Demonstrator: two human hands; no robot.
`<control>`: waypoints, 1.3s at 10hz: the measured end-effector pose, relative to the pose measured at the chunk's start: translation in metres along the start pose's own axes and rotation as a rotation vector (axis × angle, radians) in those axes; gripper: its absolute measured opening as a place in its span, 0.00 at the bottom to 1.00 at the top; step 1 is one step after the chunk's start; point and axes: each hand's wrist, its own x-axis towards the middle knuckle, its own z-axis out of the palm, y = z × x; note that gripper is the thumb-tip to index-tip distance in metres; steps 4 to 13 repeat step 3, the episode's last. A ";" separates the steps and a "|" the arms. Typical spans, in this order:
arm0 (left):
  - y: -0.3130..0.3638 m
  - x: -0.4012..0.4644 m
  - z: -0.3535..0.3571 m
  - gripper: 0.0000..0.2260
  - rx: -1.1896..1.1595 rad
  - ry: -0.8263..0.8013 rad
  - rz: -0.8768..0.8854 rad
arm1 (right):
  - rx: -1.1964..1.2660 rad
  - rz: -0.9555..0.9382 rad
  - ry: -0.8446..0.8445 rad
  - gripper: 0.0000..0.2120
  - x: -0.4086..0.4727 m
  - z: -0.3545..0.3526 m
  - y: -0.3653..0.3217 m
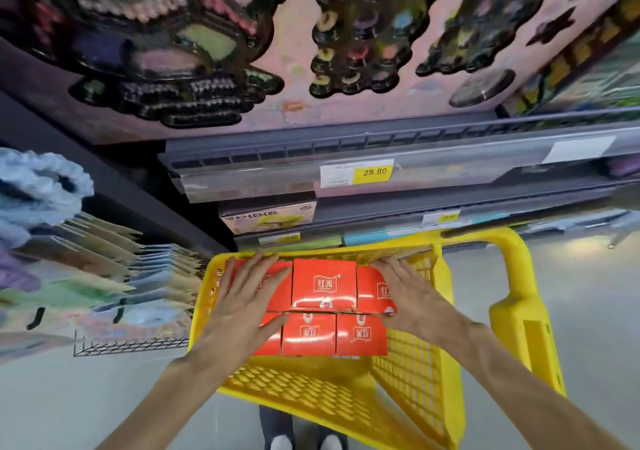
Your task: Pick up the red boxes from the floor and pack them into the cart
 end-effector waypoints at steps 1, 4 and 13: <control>0.003 -0.002 0.001 0.30 0.035 -0.014 0.016 | -0.018 -0.002 0.007 0.47 0.000 0.003 0.002; 0.013 -0.004 -0.024 0.33 0.017 -0.028 0.008 | -0.015 0.045 -0.043 0.51 -0.011 -0.020 -0.009; 0.013 -0.004 -0.024 0.33 0.017 -0.028 0.008 | -0.015 0.045 -0.043 0.51 -0.011 -0.020 -0.009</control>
